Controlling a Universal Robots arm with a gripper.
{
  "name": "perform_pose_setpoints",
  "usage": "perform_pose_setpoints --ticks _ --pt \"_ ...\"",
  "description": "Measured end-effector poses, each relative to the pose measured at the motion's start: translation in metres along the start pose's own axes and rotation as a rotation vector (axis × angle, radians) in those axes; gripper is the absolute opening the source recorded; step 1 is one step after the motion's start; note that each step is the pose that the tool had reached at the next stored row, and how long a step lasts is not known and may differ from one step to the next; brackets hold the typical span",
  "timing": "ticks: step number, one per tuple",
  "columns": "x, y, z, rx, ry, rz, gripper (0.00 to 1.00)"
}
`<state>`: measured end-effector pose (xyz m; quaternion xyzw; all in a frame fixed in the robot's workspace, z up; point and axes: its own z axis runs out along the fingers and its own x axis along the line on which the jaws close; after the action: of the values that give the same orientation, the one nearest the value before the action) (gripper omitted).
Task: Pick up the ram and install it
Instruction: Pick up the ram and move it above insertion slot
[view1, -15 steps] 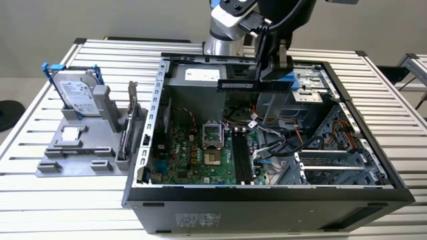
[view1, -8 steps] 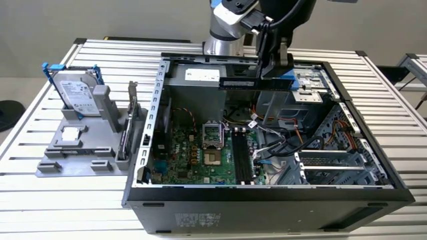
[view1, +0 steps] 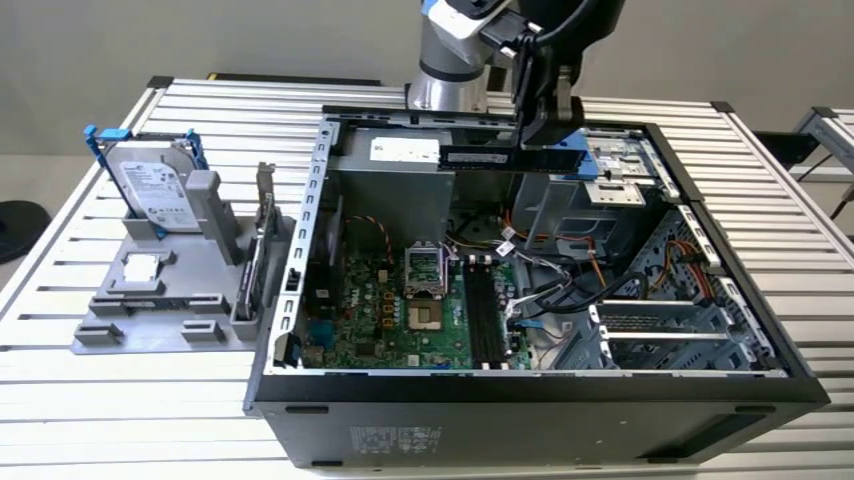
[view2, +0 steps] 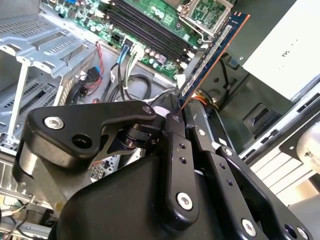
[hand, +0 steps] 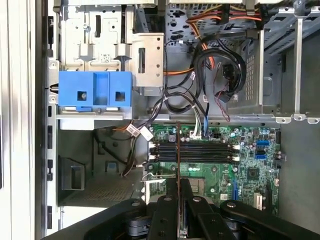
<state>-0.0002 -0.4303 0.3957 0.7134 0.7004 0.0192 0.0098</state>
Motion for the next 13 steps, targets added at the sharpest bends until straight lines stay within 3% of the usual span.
perform_pose_setpoints --ticks 13 --pt "0.0169 0.0030 0.0013 -0.0002 -0.0008 0.014 0.00"
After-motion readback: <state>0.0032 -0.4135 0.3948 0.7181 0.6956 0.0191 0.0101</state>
